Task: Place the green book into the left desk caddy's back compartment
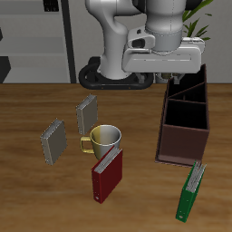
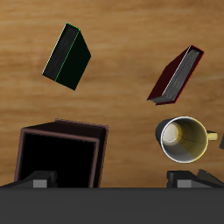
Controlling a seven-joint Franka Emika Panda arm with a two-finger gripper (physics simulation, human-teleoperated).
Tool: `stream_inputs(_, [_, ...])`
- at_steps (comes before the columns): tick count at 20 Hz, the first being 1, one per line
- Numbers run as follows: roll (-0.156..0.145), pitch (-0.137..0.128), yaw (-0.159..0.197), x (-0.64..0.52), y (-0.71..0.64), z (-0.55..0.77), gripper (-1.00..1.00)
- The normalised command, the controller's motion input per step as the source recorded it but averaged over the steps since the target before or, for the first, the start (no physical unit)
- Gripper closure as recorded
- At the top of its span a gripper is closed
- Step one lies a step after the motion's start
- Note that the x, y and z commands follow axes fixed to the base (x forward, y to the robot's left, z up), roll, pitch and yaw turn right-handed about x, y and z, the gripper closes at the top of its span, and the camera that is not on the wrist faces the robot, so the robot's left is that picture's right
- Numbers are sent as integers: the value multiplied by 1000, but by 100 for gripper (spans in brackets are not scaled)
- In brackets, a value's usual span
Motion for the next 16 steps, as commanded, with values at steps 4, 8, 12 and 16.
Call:
stream_inputs(4, [-20, -3, -49, 544, 391, 54, -100])
stream_inputs(8, [9, 5, -24, 313, 227, 21, -100])
stream_inputs(12, [18, -47, 38, 239, 249, 52, -100])
stream_inputs(16, [-53, -66, 41, 241, 180, -33, -100])
